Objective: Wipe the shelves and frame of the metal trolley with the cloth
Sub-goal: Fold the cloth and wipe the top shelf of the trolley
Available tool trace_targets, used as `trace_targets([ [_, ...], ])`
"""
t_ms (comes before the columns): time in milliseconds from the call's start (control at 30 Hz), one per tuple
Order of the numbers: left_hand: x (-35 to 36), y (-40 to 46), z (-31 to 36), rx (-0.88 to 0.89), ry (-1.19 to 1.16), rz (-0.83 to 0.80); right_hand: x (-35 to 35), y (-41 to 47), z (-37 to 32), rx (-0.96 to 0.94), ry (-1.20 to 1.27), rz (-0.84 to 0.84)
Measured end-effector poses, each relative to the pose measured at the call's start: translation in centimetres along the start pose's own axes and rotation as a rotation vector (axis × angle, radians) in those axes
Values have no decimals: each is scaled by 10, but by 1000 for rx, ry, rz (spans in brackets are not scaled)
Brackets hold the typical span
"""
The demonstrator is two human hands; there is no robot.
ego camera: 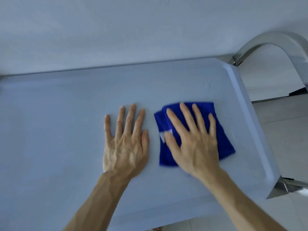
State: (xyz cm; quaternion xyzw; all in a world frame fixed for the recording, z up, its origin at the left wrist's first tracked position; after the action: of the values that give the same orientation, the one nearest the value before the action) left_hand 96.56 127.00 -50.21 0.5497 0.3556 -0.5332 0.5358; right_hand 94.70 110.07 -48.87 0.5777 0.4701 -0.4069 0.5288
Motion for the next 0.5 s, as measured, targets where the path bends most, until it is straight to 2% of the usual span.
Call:
trace_targets([
  [200,0,0,-1,0,7,-1,28,121,-3,88,-3,54],
  [400,-3,0,0,-12,2,-15,32,141,-3,-117,39,36],
  [500,-5,0,0,-14,-6,3,26,145,46,-78,21,40],
])
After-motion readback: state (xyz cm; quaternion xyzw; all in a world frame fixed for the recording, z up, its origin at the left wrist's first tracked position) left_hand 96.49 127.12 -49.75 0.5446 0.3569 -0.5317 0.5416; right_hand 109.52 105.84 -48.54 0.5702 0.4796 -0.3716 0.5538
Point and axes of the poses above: each hand's wrist, its own y-axis towards the middle knuckle, its own x-axis out of the palm, z = x × y, the point moved 8 cm from there along y, towards the middle knuckle, and after that the axes turned 13 degrees about z, right-handed, at the moved point
